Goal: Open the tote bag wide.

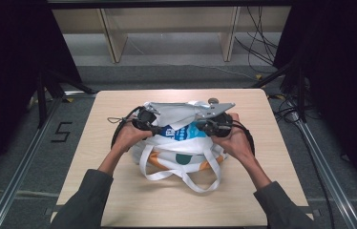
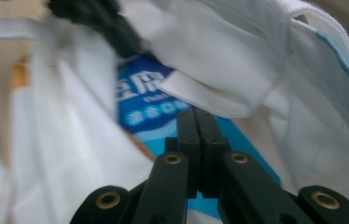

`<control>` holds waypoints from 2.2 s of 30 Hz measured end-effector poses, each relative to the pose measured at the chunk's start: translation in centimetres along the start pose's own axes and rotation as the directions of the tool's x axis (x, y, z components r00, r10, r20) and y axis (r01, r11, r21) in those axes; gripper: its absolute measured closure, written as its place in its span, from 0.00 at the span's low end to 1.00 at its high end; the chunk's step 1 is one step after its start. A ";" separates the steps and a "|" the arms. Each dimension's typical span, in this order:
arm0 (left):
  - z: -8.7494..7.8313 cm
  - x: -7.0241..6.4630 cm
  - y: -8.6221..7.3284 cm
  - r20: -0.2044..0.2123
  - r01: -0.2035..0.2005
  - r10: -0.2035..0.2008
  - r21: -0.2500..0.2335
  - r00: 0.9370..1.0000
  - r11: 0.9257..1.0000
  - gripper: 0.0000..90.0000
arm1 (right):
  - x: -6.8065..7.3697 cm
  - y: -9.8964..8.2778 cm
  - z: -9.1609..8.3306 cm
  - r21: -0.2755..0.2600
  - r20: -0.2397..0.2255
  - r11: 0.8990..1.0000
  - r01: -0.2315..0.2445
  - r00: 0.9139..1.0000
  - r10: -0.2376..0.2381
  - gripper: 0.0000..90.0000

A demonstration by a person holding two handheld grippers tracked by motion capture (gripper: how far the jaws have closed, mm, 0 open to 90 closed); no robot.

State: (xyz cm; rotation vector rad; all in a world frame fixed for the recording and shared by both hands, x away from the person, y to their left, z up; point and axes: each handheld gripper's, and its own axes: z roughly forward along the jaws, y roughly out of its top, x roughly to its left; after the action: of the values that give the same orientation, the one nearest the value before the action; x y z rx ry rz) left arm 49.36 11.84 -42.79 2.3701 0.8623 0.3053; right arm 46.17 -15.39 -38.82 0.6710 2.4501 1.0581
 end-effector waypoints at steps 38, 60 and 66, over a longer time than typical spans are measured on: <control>2.4 3.7 2.1 -0.196 0.102 -0.103 -0.016 0.975 0.995 0.99 | 2.3 -5.1 0.6 0.274 -0.241 0.955 0.117 0.969 -0.050 1.00; -3.6 4.7 -2.3 -0.220 0.093 -0.137 -0.201 0.966 0.975 0.93 | -6.3 -2.2 0.1 -0.129 0.098 0.982 -0.141 0.983 0.154 1.00; -0.1 5.9 -4.7 -0.193 0.145 -0.168 -0.126 0.967 0.981 0.99 | -7.7 -5.9 3.8 0.076 0.158 0.976 -0.204 0.969 0.190 1.00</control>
State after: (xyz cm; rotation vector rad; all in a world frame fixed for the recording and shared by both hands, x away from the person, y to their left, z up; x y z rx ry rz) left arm 51.39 18.56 -45.47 2.1793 1.0921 0.5238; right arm 52.76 -21.11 -44.53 1.0049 2.3499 0.9325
